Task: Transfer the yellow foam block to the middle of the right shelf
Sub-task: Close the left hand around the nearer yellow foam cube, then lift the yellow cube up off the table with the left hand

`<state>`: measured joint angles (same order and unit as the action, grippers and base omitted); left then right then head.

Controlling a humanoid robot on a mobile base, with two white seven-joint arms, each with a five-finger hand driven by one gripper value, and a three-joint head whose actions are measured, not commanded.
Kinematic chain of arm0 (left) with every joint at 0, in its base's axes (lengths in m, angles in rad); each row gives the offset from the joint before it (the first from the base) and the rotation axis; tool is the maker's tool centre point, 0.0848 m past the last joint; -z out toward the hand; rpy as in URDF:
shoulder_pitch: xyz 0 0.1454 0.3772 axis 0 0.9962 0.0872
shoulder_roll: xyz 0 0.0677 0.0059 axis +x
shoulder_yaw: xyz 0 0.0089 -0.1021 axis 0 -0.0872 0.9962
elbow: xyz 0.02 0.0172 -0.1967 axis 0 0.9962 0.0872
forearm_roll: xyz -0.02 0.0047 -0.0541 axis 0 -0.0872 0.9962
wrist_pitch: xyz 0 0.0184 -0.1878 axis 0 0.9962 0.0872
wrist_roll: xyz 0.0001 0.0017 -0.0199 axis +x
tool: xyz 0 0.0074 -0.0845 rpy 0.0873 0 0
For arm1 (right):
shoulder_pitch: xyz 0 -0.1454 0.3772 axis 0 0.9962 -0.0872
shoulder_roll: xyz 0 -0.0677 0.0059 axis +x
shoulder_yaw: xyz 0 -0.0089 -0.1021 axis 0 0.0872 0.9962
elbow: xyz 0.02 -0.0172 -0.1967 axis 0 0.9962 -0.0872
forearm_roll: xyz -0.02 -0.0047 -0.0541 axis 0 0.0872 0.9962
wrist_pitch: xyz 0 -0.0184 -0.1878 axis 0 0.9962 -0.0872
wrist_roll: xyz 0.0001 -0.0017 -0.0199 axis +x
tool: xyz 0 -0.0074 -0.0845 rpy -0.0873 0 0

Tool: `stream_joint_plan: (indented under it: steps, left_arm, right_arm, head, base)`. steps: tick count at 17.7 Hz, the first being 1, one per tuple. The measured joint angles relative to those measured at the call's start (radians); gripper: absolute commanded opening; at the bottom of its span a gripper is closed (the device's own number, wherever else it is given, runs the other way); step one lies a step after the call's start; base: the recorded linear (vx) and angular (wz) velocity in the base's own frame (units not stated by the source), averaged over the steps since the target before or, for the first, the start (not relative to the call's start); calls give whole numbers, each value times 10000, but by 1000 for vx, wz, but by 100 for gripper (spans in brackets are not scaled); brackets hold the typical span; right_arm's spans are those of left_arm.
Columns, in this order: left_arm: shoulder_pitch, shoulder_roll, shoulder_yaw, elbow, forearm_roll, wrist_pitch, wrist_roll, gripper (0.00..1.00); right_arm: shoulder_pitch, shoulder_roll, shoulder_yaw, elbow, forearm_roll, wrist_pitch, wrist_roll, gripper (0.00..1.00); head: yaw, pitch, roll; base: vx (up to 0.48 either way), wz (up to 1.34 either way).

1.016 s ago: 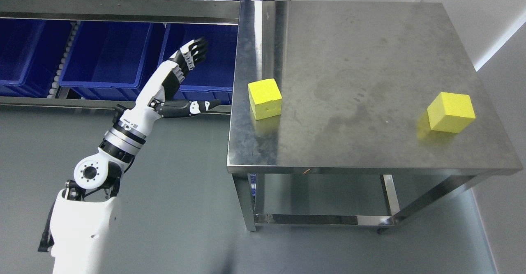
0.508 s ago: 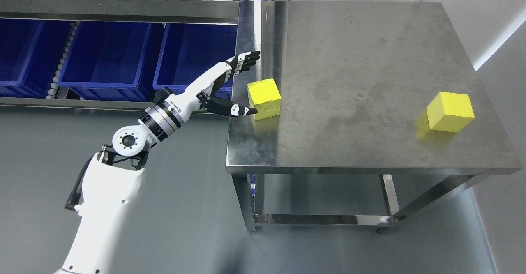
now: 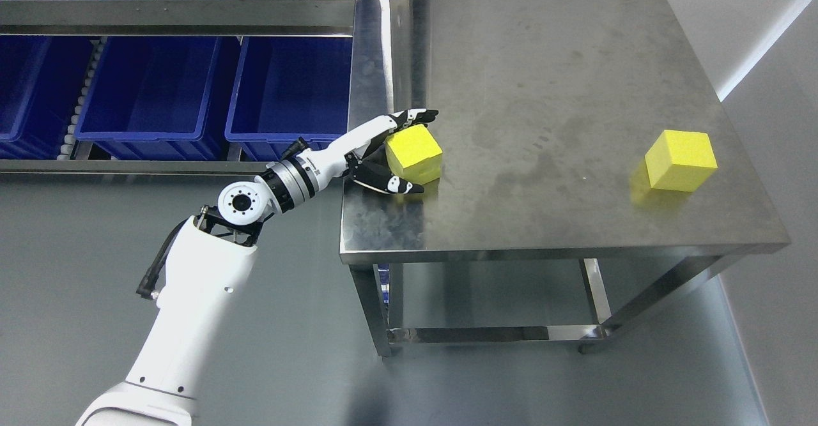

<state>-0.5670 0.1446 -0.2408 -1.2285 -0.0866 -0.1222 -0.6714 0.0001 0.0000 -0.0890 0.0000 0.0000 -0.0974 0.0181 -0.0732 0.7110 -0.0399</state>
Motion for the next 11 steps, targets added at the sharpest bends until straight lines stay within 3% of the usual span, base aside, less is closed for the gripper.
stream_joint_plan:
  steps: [4, 8, 11]
  left_arm:
    - [-134, -203, 220, 572, -84, -339, 9, 33]
    - [-211, -611, 905, 850, 142, -790, -93, 31]
    - [-469, -830, 1360, 639, 1452, -1261, 782, 32]
  right_arm:
    - [-1, 0, 0, 0, 0, 0, 0, 100]
    - [-1, 0, 0, 0, 0, 0, 0, 100]
    - [-1, 0, 0, 0, 0, 0, 0, 100]
  head:
    - [0, 0, 0]
    - [0, -1, 0]
    - [0, -1, 0]
  base:
    - [4, 19]
    - [0, 0]
    - [0, 0]
